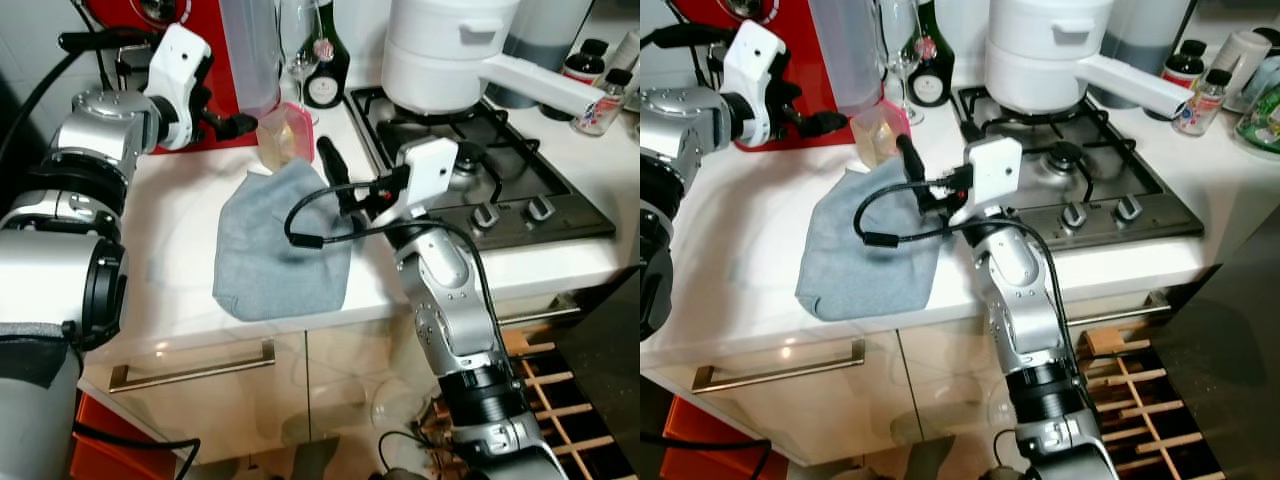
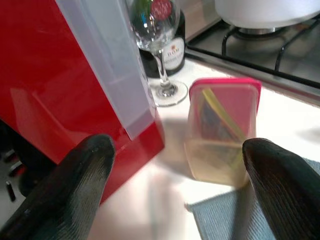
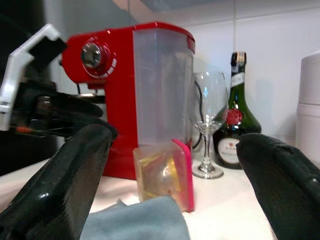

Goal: Restocking fridge

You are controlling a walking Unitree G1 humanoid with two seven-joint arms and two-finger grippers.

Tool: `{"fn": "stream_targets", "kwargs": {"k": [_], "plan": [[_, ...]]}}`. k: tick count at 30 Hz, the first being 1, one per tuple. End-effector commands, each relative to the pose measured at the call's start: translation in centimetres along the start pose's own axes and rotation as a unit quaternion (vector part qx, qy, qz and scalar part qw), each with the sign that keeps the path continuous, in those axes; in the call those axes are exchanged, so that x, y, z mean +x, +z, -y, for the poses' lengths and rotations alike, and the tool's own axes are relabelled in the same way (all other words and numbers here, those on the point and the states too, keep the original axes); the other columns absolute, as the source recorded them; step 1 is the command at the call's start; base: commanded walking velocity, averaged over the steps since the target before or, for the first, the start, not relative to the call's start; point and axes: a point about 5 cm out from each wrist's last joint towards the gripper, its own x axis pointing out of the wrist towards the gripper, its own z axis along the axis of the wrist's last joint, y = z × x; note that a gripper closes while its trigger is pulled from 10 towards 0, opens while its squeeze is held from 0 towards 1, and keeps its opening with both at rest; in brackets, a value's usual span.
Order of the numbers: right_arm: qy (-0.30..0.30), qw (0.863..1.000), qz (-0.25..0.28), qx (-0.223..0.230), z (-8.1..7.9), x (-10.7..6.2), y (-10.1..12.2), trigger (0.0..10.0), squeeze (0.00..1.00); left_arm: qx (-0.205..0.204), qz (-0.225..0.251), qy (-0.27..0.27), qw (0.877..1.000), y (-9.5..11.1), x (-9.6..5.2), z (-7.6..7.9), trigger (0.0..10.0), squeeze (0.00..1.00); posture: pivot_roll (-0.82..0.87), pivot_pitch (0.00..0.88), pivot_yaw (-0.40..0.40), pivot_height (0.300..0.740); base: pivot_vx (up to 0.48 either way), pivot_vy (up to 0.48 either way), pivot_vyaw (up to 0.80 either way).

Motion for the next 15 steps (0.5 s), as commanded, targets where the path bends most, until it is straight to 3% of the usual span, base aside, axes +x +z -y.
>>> {"fn": "stream_targets", "kwargs": {"k": [1,8,15], "plan": [[0.010,1.000,0.004,0.003,-0.4,-0.2,0.4,10.0,0.00,0.011,0.011,0.007,1.000,1.3,-0.1,-0.2,10.0,0.00,-0.12,0.000,0.099,0.740,0.000,0.000,0.00],[-0.001,1.000,-0.013,0.014,-1.0,-2.0,0.0,10.0,0.00,0.018,0.027,0.003,0.999,2.8,0.3,0.3,10.0,0.00,-0.17,0.000,0.126,0.740,0.000,0.000,0.00],[-0.006,0.999,-0.034,0.022,-1.8,-3.5,-0.1,10.0,0.00,0.020,0.016,-0.006,1.000,2.7,1.0,1.2,10.0,0.00,-0.19,0.000,0.153,0.740,0.000,0.000,0.00]]}}
